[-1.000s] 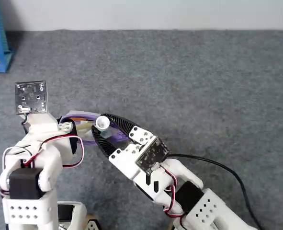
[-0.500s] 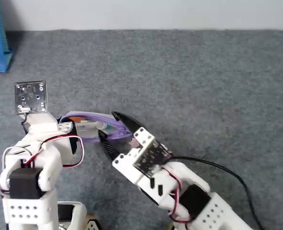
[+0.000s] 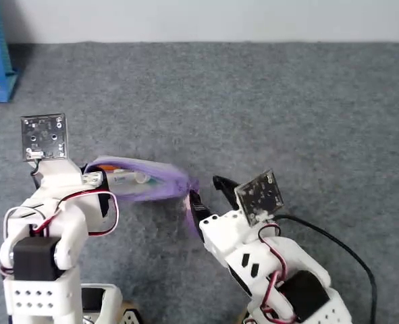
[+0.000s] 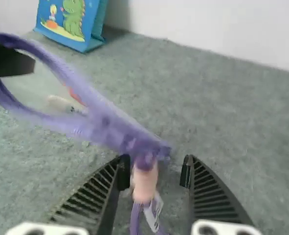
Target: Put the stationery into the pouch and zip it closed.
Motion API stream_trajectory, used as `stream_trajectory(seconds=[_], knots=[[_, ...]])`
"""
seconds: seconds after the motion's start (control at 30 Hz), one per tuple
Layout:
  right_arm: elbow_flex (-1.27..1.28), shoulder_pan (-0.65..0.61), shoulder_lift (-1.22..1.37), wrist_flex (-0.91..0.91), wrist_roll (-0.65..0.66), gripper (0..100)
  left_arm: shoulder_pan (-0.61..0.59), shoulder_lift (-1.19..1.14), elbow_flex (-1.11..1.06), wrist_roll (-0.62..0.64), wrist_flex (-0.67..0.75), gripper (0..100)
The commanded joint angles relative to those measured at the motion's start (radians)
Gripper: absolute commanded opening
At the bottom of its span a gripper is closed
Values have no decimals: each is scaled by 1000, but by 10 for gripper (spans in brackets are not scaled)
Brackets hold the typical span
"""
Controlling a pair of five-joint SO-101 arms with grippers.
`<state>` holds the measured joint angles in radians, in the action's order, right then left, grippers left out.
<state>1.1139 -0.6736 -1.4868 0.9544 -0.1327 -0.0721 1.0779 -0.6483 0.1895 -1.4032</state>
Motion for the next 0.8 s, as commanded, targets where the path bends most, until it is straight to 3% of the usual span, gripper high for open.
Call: stream_trajectory(seconds=[0.0,0.33,0.77], knots=[[11,8,-13,8,-37,173,-3,5,7,12,2,12],[265,8,-21,-282,-44,173,-3,5,7,11,2,12],[376,8,-22,-421,-40,170,2,5,7,11,5,12]])
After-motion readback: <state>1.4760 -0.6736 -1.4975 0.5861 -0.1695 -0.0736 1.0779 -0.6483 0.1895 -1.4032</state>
